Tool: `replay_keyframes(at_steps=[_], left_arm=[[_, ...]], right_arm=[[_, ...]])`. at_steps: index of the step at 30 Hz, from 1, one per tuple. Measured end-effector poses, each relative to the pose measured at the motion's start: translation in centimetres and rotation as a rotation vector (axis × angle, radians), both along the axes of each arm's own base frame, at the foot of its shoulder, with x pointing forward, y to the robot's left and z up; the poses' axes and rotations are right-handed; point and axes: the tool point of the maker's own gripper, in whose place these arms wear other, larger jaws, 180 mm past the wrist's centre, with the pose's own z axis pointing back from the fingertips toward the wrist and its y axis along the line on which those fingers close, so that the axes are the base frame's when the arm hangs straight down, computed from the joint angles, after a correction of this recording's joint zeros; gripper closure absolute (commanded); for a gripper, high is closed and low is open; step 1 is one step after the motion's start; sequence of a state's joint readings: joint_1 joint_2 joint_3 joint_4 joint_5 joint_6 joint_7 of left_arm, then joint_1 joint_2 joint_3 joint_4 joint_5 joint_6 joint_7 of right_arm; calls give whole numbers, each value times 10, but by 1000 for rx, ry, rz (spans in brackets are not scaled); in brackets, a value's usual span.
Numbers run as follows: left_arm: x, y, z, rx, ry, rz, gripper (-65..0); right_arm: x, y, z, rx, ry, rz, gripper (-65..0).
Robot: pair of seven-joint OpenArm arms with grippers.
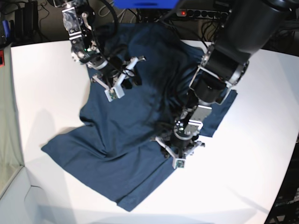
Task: Layout the t-shirt on the table in an organized manner, then fold the t-shirt properly
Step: 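Drag the shirt with the left gripper across toward the right gripper, then pull the shirt hem with the left gripper to spread it out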
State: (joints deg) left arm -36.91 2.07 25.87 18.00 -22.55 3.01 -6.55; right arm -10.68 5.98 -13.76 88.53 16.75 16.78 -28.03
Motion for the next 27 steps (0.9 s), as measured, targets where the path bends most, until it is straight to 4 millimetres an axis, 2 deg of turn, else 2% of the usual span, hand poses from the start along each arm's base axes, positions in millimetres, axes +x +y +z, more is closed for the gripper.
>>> replay_keyframes(at_steps=[3,5,12,16,20,23,27], left_arm=[[-5,2,-3,3,-17,-2,-235],[-9,7,-7,8,-14,1,-235],[-32,26,-15,-5,-69,-6,-235],[-55,27,-15,-15,-18,-26,-235],[-94,8,-12,-56,57,-80,-235],[-126,-19,-6,-109,119,-139,-235],[-173,-60,5,-183,239,-234,-235]], right_arm=[[10,-6,-4,8,-4,7,-188],[23,-21,-7,13,-14,-39,-188],[77,-101,-11,-13,-33,-235,-188],[102,-133,-8,-64,-37,-267,-188],[124,-151,-5,-109,-24,-281,-188],[145,-164,0,-123,-30,-306,-188],[165,-192,5,-153,-59,-361,-188]])
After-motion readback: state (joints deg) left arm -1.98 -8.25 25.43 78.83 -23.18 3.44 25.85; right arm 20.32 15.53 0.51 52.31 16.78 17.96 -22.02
